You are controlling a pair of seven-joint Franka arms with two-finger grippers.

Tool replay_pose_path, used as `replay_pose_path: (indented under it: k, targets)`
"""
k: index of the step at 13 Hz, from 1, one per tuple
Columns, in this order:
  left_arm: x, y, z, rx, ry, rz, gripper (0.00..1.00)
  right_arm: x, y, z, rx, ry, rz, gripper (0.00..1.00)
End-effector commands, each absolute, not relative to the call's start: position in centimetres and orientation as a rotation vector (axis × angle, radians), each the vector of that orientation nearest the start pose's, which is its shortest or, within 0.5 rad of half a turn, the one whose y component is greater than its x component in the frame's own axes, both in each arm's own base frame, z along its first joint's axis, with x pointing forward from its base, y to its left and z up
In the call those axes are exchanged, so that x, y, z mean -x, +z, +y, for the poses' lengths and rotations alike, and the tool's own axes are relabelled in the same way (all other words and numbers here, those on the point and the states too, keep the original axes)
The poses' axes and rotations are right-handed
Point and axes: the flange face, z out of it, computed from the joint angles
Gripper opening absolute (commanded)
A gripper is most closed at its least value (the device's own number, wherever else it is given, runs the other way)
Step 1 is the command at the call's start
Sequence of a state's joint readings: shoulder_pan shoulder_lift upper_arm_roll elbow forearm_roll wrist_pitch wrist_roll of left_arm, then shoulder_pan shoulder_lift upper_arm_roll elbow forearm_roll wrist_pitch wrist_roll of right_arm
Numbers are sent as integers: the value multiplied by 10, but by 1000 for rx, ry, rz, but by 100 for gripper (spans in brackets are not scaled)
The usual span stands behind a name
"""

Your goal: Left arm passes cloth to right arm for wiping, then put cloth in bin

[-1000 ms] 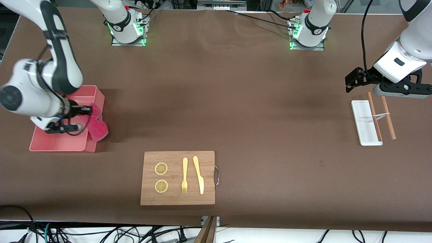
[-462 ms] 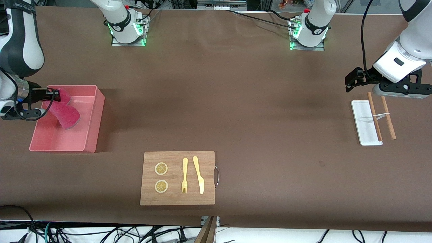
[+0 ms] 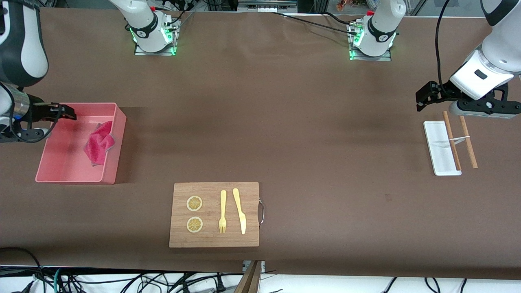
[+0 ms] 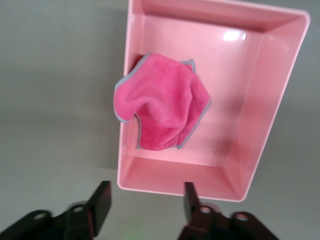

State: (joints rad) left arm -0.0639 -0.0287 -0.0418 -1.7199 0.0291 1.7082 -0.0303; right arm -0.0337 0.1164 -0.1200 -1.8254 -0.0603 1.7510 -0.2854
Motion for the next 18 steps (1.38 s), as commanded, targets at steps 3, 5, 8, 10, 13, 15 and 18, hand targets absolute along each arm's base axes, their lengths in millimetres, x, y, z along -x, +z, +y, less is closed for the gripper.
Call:
replay_pose_path:
  k: [3,5,8,10,13,15,18]
  targets:
    - [-548,587,-57,3124,-25,142,100,-557,531,-31,3164,240,-208,100]
    - [-548,587,-57,3123,-25,142,100,-546,556,-15,3154,175,-147,100]
    - [-548,587,-57,3124,-25,144,100,-521,587,3,3123,192,-105,100]
    - [-548,587,-58,3122,-25,146,100,-511,595,5,3104,218,-90,100]
    - [-547,587,-57,3124,-23,144,100,-512,598,8,3091,210,-99,100]
    - [-547,587,-57,3124,-23,144,100,-515,601,9,3096,187,-116,100]
    - [-548,587,-57,3123,-25,144,100,-517,605,19,3094,170,-176,100]
